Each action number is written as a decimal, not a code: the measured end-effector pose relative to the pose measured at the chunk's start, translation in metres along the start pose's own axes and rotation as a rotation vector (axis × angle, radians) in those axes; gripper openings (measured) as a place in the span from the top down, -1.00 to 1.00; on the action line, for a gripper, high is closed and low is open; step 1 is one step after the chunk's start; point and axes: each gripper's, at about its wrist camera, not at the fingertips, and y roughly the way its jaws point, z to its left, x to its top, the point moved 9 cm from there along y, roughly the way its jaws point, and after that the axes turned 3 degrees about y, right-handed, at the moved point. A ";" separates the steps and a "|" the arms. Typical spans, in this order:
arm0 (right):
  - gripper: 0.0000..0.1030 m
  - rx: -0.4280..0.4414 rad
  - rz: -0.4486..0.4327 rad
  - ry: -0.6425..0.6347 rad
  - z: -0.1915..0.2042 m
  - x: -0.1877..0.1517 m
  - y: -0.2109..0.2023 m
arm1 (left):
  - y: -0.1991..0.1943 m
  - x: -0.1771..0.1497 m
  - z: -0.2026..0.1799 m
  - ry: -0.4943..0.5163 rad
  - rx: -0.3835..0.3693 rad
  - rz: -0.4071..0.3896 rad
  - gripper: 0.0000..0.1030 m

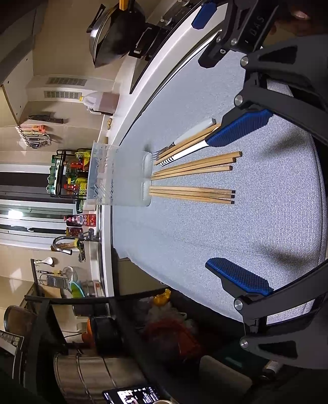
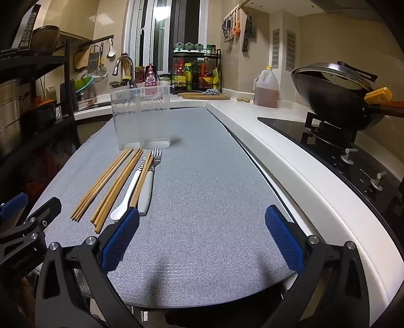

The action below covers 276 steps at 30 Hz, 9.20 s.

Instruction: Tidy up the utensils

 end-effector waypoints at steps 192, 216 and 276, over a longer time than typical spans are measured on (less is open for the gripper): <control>0.66 0.151 -0.002 0.007 -0.019 0.057 0.011 | 0.005 0.031 0.026 -0.037 -0.060 -0.075 0.88; 0.67 0.241 -0.007 -0.004 0.014 0.142 0.024 | 0.006 0.133 0.048 -0.041 -0.091 -0.068 0.88; 0.19 0.299 -0.043 -0.037 0.073 0.272 0.097 | 0.086 0.270 0.008 0.060 -0.129 0.066 0.29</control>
